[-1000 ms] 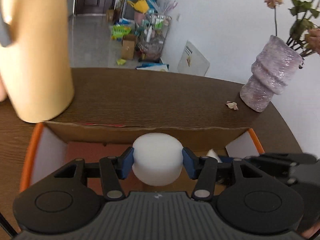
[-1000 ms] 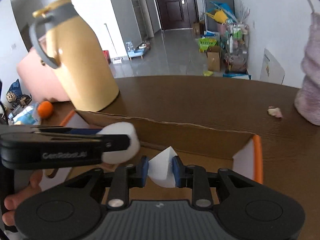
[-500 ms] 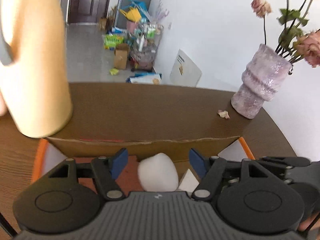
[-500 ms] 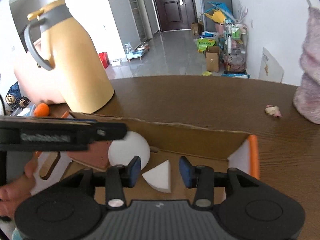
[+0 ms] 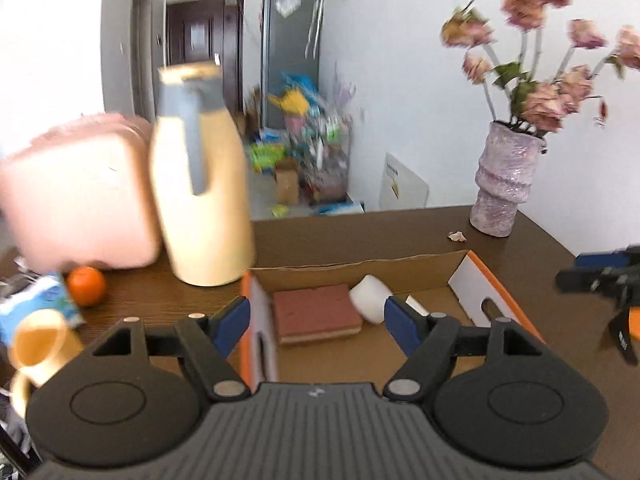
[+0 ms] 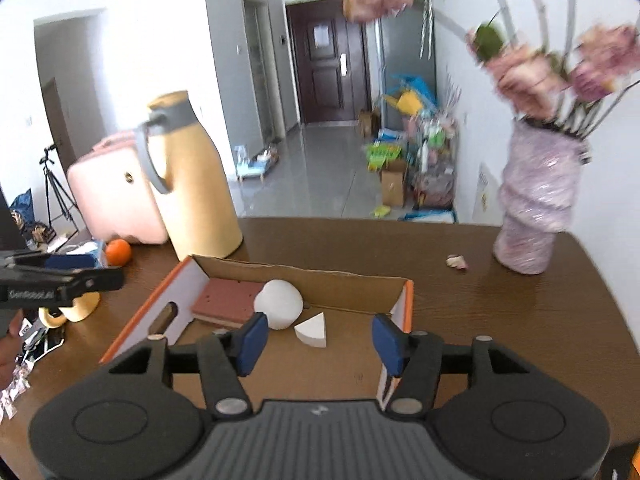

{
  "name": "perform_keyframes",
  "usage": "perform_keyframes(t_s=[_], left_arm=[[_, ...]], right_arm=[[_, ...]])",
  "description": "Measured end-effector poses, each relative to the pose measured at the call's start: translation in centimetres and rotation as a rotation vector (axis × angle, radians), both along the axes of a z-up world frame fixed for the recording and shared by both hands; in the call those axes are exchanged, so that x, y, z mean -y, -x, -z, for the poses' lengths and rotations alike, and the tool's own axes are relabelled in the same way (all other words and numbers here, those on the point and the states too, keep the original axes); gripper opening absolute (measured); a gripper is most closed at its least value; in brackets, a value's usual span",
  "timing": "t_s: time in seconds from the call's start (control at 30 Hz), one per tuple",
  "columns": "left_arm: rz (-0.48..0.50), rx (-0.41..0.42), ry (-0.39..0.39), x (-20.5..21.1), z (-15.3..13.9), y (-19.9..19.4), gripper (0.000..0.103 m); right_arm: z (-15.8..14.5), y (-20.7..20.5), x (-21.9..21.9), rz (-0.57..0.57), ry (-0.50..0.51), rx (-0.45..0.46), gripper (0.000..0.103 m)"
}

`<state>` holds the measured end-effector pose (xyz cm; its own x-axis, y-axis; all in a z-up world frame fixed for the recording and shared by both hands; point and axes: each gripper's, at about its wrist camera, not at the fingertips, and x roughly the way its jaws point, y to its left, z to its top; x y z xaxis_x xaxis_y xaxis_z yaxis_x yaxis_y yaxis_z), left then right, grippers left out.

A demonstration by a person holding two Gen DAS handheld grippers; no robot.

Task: Organize soft objects
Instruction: 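Move both tools back toward the pile of soft items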

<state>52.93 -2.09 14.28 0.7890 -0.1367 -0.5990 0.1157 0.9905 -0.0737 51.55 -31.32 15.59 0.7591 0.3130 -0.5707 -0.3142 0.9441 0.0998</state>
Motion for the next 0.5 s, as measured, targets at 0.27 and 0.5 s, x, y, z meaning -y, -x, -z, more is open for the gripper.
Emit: perform_keyframes(t_s=[0.27,0.5], left_arm=[[-0.053,0.229,-0.068,-1.5,0.5,14.3,0.086],[-0.107,0.392,-0.121,-2.2,3.0,26.3,0.095]], right_arm=[[0.1,12.7,0.7,0.047,-0.058,0.178,0.072],[4.8,24.6,-0.4,0.083,-0.087,0.349,0.089]])
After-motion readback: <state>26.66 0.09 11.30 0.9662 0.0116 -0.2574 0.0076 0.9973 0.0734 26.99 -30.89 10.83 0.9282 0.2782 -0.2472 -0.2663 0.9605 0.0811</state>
